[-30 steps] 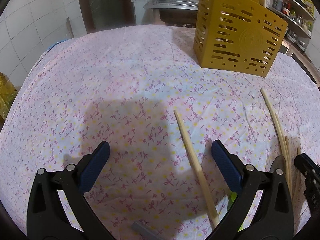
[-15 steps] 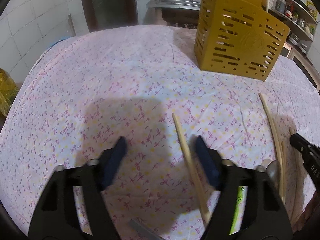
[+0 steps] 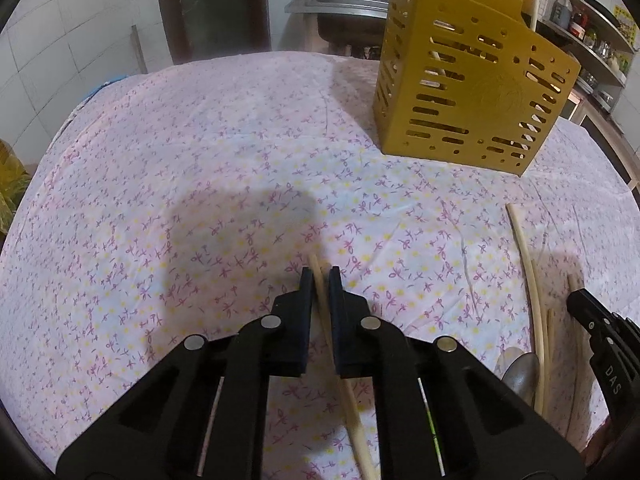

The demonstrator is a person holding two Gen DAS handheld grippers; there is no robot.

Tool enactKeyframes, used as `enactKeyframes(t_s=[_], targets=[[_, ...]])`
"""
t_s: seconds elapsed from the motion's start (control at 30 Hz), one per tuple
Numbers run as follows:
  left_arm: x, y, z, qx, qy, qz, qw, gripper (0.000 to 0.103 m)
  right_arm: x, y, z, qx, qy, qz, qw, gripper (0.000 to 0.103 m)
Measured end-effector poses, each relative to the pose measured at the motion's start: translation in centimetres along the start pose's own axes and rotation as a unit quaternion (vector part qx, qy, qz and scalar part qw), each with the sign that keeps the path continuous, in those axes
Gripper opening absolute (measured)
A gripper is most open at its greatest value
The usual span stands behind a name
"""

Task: Organize utensils
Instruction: 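Carry both chopsticks up and drop them into the yellow holder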

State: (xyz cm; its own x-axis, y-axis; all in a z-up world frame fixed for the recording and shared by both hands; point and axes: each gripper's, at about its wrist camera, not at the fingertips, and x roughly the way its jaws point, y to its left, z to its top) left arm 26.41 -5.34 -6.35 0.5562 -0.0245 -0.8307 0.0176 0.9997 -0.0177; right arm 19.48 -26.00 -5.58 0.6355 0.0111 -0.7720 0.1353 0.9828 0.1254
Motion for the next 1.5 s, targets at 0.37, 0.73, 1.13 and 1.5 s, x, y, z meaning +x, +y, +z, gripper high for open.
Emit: enactKeyframes(t_s=[0.37,0.73,1.13,1.5], targets=[[-4.1,0.8,0.5,-0.014,-0.062,-0.031,0.9975,0.004,-3.3,0.3,1.2,-0.004,-0.060,0.012,0.998,0.006],[-12.9,2.2,1.8,-0.031,-0.208,-0.064,0.9756,0.004,-9.3,-0.2,3.8,0.010,-0.183,0.031,0.983,0.006],[-17.3,1.4,0.4,0.001,-0.296,-0.071,0.9524,0.004,-12.6,0.5,3.7,-0.013,-0.267,0.024,0.963,0.006],[-19.7,0.7,2.4,0.026,-0.336,-0.076,0.9384,0.004,-16.3,2.4,6.7,-0.046,-0.327,0.019,0.944,0.006]])
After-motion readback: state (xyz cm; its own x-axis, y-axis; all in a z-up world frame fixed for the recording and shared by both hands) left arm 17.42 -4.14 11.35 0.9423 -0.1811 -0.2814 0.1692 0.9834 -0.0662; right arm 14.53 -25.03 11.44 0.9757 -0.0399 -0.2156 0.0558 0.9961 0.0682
